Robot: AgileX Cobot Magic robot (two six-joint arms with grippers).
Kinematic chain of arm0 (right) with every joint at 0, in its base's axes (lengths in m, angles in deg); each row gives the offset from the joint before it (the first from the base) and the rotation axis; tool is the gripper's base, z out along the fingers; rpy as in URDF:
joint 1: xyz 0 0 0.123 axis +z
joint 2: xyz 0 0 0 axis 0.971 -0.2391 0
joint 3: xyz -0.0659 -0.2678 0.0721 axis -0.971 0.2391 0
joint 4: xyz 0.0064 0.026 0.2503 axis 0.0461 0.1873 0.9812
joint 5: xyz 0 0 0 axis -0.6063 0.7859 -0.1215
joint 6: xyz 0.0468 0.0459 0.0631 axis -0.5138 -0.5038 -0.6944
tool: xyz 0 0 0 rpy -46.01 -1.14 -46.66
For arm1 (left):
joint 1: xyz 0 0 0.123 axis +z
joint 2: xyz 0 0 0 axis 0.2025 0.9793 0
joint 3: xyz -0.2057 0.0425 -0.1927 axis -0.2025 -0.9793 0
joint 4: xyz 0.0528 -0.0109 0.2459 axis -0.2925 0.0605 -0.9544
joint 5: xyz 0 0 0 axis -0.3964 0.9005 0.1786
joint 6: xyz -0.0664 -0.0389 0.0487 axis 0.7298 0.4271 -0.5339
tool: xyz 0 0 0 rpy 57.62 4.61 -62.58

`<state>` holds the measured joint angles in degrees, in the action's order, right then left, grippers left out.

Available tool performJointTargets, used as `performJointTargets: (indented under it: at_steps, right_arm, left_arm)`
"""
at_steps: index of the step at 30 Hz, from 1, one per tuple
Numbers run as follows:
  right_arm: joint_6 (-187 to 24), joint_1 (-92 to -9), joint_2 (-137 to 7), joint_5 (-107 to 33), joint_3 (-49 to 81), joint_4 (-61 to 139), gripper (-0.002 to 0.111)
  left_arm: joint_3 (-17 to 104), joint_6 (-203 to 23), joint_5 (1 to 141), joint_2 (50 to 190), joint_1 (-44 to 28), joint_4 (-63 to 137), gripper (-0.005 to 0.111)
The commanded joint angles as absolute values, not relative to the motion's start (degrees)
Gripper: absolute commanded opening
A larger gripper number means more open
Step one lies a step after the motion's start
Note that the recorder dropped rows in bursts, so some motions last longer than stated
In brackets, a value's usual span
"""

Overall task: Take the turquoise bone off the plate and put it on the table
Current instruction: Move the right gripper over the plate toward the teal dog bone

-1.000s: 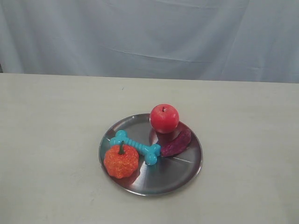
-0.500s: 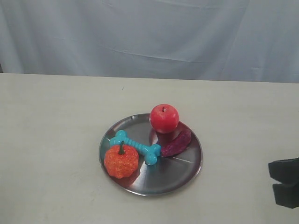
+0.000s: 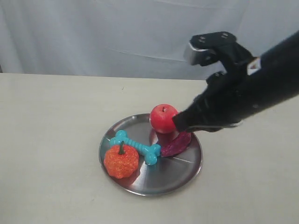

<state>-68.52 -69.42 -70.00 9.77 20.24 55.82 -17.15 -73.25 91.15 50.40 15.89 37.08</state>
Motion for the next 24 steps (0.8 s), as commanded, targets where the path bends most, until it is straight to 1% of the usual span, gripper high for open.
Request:
performJointTargets:
  at_steps: [1,3,7,11,15,19,24]
  right_arm:
    - [-74.6,-64.3,-81.9,11.5,9.4,47.5,0.000]
    - [-76.7,-61.6,-90.9,14.9,0.7,41.7,0.000]
    - [-76.5,-61.2,-101.6,16.6,-8.0,41.5,0.000]
    - [-76.5,-61.2,-106.8,10.3,-8.5,41.5,0.000]
    - [-76.4,-61.2,-108.5,7.2,-8.5,41.5,0.000]
    - [-68.8,-61.2,-108.6,7.6,-8.5,41.5,0.000]
    - [-69.0,-61.2,-108.7,8.5,-8.5,41.5,0.000]
  left_arm:
    - [-17.3,-73.1,90.8,50.3,16.1,36.7,0.000]
    - [-17.3,-73.1,90.8,50.3,16.1,36.7,0.000]
    - [-17.3,-73.1,90.8,50.3,16.1,36.7,0.000]
    - [-17.3,-73.1,90.8,50.3,16.1,36.7,0.000]
    - [-17.3,-73.1,90.8,50.3,16.1,36.7,0.000]
    - [-17.3,-73.1,90.8,50.3,16.1,36.7,0.000]
    - [-17.3,-73.1,90.8,50.3,16.1,36.7,0.000]
